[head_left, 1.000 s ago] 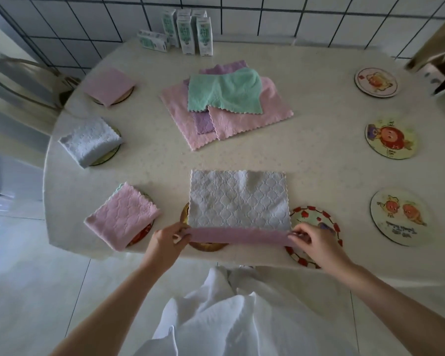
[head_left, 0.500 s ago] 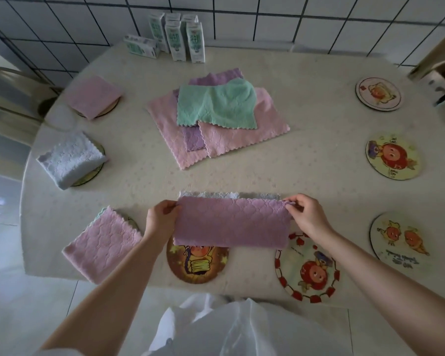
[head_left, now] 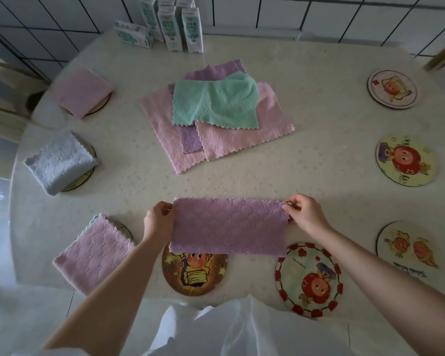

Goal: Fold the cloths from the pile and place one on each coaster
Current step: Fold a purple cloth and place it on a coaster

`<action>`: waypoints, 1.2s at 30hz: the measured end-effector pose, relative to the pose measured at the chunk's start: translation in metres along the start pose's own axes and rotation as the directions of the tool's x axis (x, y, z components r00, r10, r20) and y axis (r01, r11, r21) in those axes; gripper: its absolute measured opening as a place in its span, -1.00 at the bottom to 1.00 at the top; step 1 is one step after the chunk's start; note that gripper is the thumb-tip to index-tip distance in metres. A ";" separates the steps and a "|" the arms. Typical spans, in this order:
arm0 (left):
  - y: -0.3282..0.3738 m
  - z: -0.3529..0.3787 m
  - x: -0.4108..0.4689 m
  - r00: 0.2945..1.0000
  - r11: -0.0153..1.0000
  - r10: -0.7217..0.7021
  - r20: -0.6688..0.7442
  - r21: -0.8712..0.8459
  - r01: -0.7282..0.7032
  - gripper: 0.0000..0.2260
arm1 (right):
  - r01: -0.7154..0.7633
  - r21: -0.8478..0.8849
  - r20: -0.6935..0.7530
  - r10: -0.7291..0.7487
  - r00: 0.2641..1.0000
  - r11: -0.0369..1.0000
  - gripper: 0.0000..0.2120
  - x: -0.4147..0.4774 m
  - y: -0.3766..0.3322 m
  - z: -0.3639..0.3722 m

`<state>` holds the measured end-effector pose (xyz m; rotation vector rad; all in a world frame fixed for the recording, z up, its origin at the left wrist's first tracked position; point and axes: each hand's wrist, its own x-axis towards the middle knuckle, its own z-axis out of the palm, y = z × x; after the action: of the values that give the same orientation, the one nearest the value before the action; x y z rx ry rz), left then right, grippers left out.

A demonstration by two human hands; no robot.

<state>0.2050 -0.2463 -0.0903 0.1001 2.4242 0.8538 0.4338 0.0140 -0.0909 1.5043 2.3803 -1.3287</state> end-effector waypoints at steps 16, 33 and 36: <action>0.000 -0.006 -0.015 0.980 0.986 0.113 -0.165 0.140 -0.090 -0.82 | 0.083 -0.165 -0.100 -0.101 0.990 0.983 -0.82 -0.011 -0.003 -0.001; -0.067 0.051 -0.101 0.556 0.325 0.719 0.416 0.507 -0.799 -0.58 | 0.682 -0.600 0.338 -0.641 0.689 0.418 -0.50 -0.102 0.026 0.067; -0.083 0.037 -0.099 0.581 0.343 0.706 0.406 0.521 -0.781 -0.55 | 0.669 -0.629 0.345 -0.628 0.697 0.397 -0.47 -0.108 0.037 0.052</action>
<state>0.3169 -0.3159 -0.1161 1.6273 2.3909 0.2062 0.4992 -0.0933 -0.1011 0.2744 3.0130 -0.2357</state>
